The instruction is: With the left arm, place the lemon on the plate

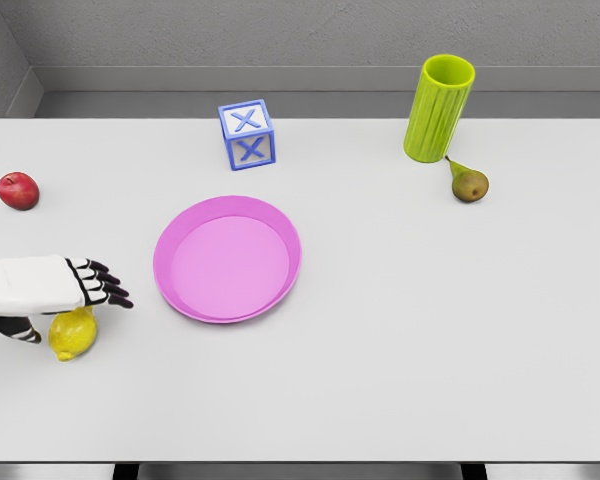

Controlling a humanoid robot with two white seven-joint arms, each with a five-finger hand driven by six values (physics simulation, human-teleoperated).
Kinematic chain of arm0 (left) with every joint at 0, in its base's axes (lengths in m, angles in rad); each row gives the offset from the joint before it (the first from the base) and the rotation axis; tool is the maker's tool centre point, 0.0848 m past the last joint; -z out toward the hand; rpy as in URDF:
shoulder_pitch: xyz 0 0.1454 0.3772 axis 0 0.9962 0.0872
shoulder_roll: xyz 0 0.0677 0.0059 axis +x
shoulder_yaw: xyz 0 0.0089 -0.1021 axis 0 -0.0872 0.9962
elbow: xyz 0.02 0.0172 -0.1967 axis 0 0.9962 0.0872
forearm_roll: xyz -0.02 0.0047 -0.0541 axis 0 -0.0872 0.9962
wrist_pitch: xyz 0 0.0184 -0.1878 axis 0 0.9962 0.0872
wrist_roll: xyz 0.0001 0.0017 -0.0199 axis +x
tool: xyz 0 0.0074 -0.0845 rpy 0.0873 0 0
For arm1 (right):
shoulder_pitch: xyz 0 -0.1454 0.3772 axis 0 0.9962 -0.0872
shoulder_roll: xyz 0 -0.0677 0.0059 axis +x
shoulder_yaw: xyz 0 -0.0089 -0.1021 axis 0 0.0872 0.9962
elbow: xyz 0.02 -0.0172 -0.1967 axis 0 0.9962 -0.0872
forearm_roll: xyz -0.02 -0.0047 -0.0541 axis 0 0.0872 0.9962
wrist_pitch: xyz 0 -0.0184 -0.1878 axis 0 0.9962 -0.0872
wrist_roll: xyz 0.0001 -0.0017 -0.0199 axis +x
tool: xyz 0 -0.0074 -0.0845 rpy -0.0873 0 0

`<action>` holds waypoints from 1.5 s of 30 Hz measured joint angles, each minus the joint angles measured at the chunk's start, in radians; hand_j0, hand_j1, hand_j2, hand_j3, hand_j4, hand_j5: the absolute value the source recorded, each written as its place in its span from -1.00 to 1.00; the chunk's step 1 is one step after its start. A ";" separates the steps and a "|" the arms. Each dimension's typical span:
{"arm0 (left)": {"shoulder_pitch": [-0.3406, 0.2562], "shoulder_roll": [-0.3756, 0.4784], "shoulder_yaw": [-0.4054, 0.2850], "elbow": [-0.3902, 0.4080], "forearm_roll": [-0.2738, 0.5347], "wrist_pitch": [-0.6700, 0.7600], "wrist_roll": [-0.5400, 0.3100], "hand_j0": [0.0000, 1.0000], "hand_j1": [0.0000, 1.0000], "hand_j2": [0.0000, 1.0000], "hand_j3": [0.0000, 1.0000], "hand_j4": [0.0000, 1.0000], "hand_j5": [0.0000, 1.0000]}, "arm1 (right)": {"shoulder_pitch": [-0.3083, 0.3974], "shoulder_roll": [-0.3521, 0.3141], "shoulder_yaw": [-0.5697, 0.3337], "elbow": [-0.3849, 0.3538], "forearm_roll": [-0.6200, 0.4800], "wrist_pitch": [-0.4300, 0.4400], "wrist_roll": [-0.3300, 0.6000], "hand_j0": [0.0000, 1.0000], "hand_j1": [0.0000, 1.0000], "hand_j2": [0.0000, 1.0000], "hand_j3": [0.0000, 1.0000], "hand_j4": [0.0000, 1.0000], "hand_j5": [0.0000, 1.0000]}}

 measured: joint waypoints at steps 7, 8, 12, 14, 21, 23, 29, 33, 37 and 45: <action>0.006 -0.010 0.000 0.012 -0.010 0.000 0.000 1.00 1.00 1.00 1.00 1.00 1.00 | 0.000 0.000 0.000 0.000 0.000 0.000 0.000 1.00 1.00 1.00 1.00 1.00 1.00; 0.008 -0.011 0.000 0.013 -0.011 0.000 0.000 1.00 1.00 1.00 1.00 1.00 1.00 | 0.000 0.000 0.000 0.000 0.000 0.000 0.000 1.00 1.00 1.00 1.00 1.00 1.00; 0.008 -0.012 0.000 0.013 -0.012 0.000 0.000 1.00 1.00 1.00 1.00 1.00 1.00 | 0.000 0.000 0.000 0.000 0.000 0.000 0.000 1.00 1.00 1.00 1.00 1.00 1.00; 0.008 -0.012 0.000 0.013 -0.012 0.000 0.000 1.00 1.00 1.00 1.00 1.00 1.00 | 0.000 0.000 0.000 0.000 0.000 0.000 0.000 1.00 1.00 1.00 1.00 1.00 1.00; 0.015 -0.013 0.001 0.014 -0.017 0.000 0.000 1.00 1.00 1.00 1.00 1.00 1.00 | 0.000 0.000 0.000 0.000 0.000 0.000 0.000 1.00 1.00 1.00 1.00 1.00 1.00; 0.015 -0.013 0.001 0.014 -0.022 0.000 0.000 1.00 1.00 1.00 1.00 1.00 1.00 | 0.000 0.000 0.000 0.000 0.000 0.000 0.000 1.00 1.00 1.00 1.00 1.00 1.00; 0.023 -0.016 0.001 0.014 -0.032 0.000 0.000 0.87 0.87 0.87 0.87 0.87 0.87 | 0.000 0.000 0.000 0.000 0.000 0.000 0.000 1.00 1.00 1.00 1.00 1.00 1.00; 0.028 -0.020 0.002 0.014 -0.039 0.000 0.000 0.52 0.52 0.52 0.52 0.52 0.52 | 0.000 0.000 0.000 0.000 0.000 0.000 0.000 1.00 1.00 1.00 1.00 1.00 1.00; 0.031 -0.021 0.002 0.015 -0.042 0.000 0.000 0.46 0.46 0.46 0.46 0.46 0.46 | 0.000 0.000 0.000 0.000 0.000 0.000 0.000 1.00 1.00 1.00 1.00 1.00 1.00; 0.035 -0.027 0.002 0.018 -0.051 0.001 0.000 0.11 0.11 0.11 0.11 0.11 0.11 | 0.000 0.000 0.000 0.000 0.000 0.000 0.000 1.00 1.00 1.00 1.00 1.00 1.00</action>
